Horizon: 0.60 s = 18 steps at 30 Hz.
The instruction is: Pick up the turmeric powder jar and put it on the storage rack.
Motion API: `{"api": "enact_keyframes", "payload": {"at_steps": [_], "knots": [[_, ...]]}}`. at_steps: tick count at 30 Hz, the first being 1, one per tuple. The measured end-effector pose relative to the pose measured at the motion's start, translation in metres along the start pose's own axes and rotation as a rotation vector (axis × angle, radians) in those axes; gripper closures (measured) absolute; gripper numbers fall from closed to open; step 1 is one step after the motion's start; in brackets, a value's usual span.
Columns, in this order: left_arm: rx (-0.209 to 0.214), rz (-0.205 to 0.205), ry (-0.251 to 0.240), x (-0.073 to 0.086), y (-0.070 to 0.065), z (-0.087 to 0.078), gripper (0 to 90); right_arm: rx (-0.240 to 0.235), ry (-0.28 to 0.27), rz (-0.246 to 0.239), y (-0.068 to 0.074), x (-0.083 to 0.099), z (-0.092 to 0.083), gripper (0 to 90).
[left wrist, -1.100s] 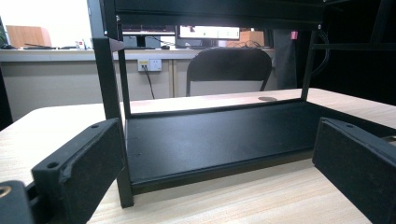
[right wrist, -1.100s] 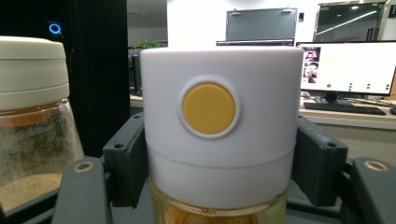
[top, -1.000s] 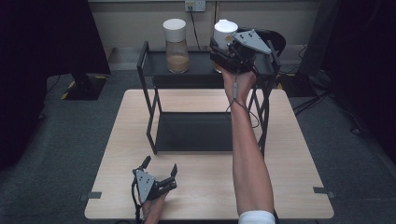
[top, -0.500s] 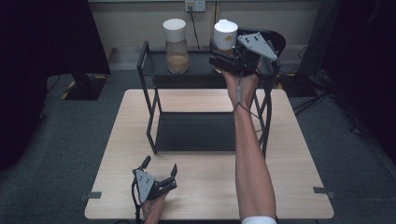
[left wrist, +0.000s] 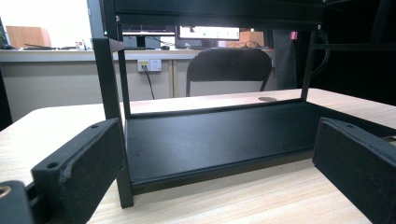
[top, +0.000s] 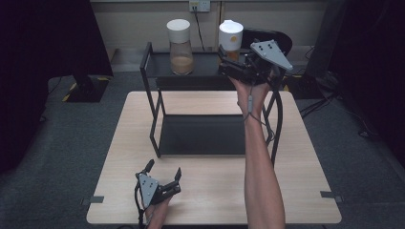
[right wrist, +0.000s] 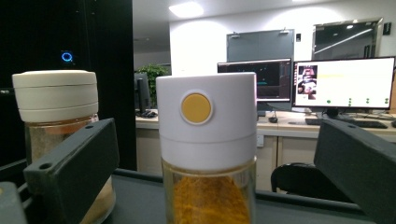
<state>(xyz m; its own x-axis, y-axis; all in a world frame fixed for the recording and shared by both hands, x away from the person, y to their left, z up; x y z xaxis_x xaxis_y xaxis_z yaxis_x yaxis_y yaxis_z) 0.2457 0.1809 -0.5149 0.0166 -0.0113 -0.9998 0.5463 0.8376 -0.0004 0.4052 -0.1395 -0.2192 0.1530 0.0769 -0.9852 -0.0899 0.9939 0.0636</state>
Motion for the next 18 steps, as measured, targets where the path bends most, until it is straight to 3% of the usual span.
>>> {"api": "enact_keyframes", "payload": {"at_steps": [18], "knots": [[0.000, 0.001, 0.000, 0.000, 0.000, 0.000, 1.5, 0.017, -0.033, -0.056, -0.007, 0.022, -0.047, 0.0]]}}
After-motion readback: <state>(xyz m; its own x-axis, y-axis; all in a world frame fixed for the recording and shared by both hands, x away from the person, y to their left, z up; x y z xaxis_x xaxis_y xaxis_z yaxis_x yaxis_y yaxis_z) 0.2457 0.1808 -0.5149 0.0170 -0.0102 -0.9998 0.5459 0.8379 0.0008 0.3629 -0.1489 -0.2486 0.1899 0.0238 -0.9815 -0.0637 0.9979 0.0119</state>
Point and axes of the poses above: each handheld gripper's, and its own axes: z roughly forward along the jaws, x roughly out of its underside, y roughly to its left, the point moved 8 cm from there along z, roughly forward along the jaws, and after that the axes turned 15 degrees about x, right-handed, at the moved point
